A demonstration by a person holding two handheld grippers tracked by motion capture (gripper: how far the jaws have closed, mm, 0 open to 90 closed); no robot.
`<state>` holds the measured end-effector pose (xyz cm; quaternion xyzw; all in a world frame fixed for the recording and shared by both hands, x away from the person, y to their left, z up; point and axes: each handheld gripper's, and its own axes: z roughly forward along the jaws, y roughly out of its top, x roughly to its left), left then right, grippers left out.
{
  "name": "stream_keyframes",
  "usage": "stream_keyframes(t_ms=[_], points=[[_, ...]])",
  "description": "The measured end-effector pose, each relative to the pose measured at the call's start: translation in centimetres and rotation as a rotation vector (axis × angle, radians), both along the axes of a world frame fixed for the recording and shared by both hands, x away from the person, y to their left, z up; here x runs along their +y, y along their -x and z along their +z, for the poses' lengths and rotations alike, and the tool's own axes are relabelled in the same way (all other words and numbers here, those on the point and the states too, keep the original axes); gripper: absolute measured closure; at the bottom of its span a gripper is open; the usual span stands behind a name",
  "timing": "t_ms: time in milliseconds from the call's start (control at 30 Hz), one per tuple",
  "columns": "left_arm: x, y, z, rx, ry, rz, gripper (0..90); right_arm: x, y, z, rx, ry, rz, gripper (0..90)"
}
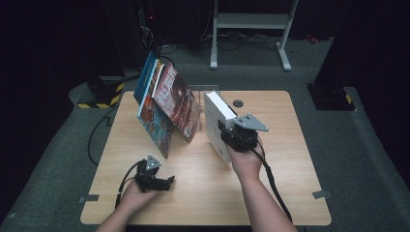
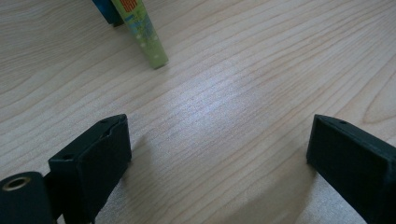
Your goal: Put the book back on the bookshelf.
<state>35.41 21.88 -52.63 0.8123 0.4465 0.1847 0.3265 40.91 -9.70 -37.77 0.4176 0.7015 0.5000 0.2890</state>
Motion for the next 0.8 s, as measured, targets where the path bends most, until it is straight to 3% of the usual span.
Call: stream_keyframes(t_ms=[800], points=[[0.0, 0.0, 0.0, -0.006, -0.006, -0.004, 7.1, 2.3, -3.6, 0.9, -0.016, 0.024, -0.031, 54.3]])
